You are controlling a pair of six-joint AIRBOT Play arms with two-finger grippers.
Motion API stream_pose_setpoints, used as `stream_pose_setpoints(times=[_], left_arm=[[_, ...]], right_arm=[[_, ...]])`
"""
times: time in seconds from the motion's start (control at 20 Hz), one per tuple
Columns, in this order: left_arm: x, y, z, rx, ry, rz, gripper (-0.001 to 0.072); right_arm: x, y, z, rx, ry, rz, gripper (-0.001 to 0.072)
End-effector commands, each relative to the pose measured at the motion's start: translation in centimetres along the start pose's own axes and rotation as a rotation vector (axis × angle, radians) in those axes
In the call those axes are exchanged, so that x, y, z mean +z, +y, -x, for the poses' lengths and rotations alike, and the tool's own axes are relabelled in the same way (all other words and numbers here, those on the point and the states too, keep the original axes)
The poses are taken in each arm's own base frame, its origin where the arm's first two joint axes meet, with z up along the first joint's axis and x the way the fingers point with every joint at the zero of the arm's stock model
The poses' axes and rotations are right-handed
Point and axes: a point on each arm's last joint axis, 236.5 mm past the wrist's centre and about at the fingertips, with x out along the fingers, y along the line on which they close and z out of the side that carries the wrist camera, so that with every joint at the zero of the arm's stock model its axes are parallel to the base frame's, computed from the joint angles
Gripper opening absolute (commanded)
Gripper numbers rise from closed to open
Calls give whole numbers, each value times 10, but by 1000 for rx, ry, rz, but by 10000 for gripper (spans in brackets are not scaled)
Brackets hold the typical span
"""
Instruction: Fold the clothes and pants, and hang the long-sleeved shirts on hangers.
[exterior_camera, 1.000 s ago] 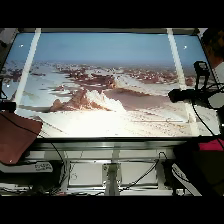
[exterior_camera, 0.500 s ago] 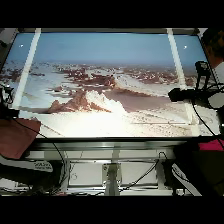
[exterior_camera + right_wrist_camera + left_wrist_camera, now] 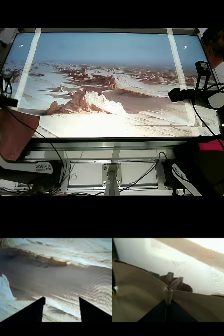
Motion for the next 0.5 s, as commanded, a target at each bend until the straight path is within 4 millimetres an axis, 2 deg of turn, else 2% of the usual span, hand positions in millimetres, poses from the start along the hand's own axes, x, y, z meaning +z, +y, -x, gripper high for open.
stream_pose_setpoints(times=[0.0, 0.05, 0.15, 0.3, 0.45], left_arm=[[68, 11, 69, 47, -238, 95, 16], [87, 4, 89, 39, -310, 95, 16], [122, -25, 129, -3, -453, 64, 16], [162, -91, 182, -83, -624, -27, 16], [193, -160, 246, -136, -820, -141, 16]], right_arm=[[1, 0, 0, -1, -3, 0, 493], [2, -1, 0, -2, -7, 0, 493], [6, -2, 0, -7, -24, 1, 493], [13, -3, 0, -14, -52, 0, 493], [13, -3, 0, -14, -53, 1, 493]])
